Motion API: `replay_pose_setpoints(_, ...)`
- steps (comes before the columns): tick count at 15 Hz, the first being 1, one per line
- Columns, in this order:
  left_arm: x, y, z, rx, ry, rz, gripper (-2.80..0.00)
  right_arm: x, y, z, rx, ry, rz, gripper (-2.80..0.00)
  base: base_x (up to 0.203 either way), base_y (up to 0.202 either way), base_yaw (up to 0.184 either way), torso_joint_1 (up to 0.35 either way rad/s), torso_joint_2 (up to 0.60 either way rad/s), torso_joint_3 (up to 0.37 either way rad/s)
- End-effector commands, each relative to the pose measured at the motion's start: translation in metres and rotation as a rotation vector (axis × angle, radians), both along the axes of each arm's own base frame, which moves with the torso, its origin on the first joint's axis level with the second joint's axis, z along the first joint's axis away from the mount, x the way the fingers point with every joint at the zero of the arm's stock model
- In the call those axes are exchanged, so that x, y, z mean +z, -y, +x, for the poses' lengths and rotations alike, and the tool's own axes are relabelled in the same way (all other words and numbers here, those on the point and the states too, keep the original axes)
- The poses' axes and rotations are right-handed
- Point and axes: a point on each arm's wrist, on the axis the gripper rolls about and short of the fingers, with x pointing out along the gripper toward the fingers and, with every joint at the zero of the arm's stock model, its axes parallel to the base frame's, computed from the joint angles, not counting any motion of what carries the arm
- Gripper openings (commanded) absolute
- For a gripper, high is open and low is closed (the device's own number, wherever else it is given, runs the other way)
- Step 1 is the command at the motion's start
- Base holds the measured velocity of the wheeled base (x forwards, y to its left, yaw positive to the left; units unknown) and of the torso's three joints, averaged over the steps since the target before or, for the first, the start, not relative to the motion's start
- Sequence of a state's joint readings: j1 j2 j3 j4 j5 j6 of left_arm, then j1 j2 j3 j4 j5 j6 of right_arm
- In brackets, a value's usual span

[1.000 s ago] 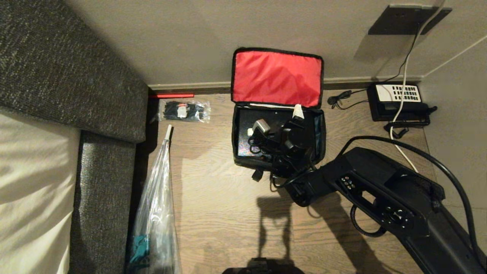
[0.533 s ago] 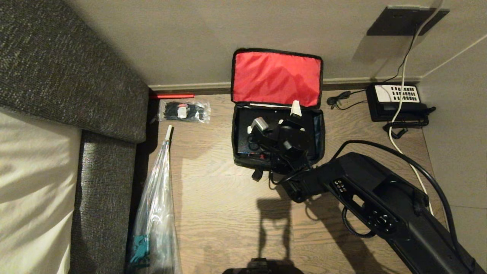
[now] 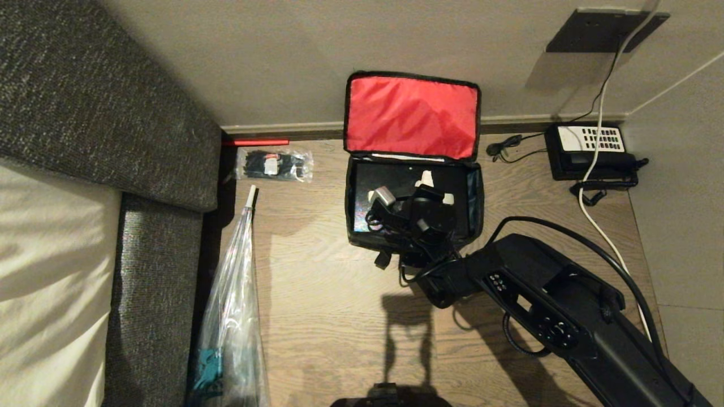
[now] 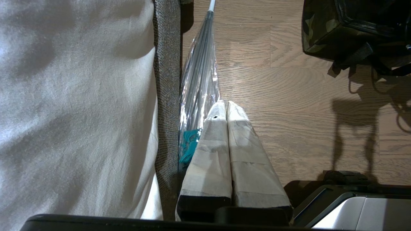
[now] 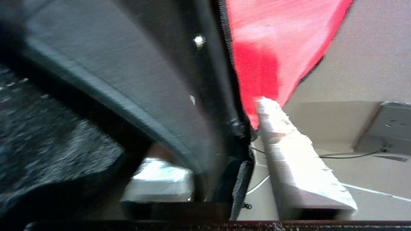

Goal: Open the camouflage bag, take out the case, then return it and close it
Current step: Grip the handle, then lift the black box

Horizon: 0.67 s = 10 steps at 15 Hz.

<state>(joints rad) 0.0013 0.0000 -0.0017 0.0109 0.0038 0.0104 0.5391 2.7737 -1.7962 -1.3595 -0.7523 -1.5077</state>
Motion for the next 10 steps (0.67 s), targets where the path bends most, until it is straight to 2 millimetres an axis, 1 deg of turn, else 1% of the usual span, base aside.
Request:
replay_pose_setpoints(1, 0.000, 0.000, 0.000, 0.001, 0.001, 0.000, -2.80, -0.003, 0.000, 0.000, -0.006, 0.006, 0.000, -2.80, 0.000, 0.000, 0.000, 0.000, 0.00, 0.000)
replay_pose_setpoints(5, 0.000, 0.000, 0.000, 0.001, 0.001, 0.000, -2.80, 0.000, 0.000, 0.000, -0.009, 0.007, -0.001, -2.80, 0.000, 0.000, 0.000, 0.000, 0.00, 0.000)
replay_pose_setpoints(7, 0.000, 0.000, 0.000, 0.001, 0.001, 0.000, -2.80, 0.008, 0.000, 0.000, -0.011, 0.025, 0.002, -2.80, 0.000, 0.000, 0.000, 0.000, 0.00, 0.000)
replay_pose_setpoints(10, 0.000, 0.000, 0.000, 0.001, 0.001, 0.000, -2.80, 0.025, 0.000, -0.002, -0.012, 0.060, 0.023, -2.80, 0.000, 0.000, 0.000, 0.000, 0.00, 0.000)
